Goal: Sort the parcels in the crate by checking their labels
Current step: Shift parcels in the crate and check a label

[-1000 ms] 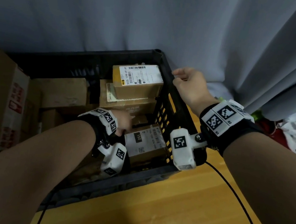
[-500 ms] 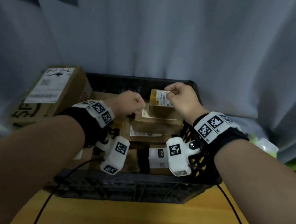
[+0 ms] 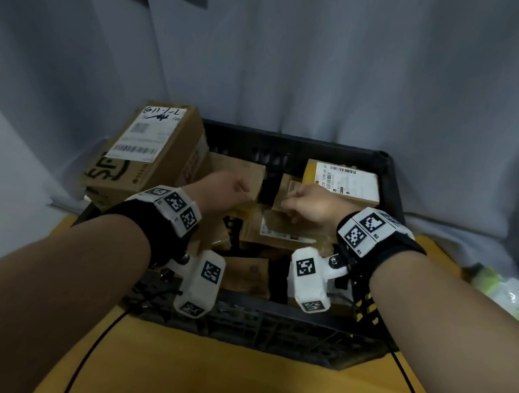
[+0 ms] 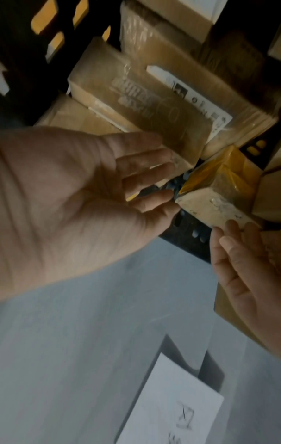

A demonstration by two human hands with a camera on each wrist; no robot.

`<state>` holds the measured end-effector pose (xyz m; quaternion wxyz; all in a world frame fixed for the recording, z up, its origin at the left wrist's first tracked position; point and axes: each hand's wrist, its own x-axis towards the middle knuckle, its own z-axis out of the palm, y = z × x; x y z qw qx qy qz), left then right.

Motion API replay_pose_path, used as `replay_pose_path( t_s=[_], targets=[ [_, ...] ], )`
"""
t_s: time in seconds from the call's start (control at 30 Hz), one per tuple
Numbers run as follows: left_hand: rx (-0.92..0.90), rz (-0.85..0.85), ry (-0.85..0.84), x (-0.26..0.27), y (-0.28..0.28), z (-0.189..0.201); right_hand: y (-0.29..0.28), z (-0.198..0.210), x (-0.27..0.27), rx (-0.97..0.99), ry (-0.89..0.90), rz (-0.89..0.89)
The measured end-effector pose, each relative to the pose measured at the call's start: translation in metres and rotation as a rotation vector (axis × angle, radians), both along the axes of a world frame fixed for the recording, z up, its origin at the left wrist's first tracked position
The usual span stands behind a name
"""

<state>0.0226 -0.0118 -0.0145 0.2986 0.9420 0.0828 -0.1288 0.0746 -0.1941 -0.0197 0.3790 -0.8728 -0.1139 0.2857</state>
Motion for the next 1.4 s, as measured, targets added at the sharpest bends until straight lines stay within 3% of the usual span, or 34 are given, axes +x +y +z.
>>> replay_pose_path(
  t_s=[0.1,0.17,0.33,0.47,0.63,0.83,1.13,1.4],
  targets=[
    [-0.045,0.000,-0.003,0.001,-0.002,-0.006,0.005,-0.013,0.004,-0.104,0.026,0.087],
    [-0.070,0.008,-0.032,0.003,-0.001,-0.007,0.011,-0.015,0.010,-0.147,-0.055,0.216],
    [-0.095,-0.013,-0.083,0.003,0.007,-0.002,0.035,-0.016,0.020,-0.419,-0.367,0.732],
    [-0.086,-0.002,-0.079,-0.003,0.014,0.000,0.054,-0.043,0.013,-0.711,-0.368,1.140],
    [-0.083,0.053,-0.030,-0.013,0.011,-0.002,0.062,-0.086,-0.009,-0.737,-0.322,1.319],
    [-0.083,0.104,-0.007,-0.023,0.008,-0.006,0.055,-0.092,-0.013,-0.596,-0.282,1.212],
    [-0.047,0.145,0.014,-0.025,0.002,-0.005,0.017,-0.059,0.000,-0.261,-0.230,0.854],
    [0.000,0.158,0.023,-0.031,0.000,0.004,0.008,-0.024,0.002,-0.123,-0.204,0.635]
  ],
)
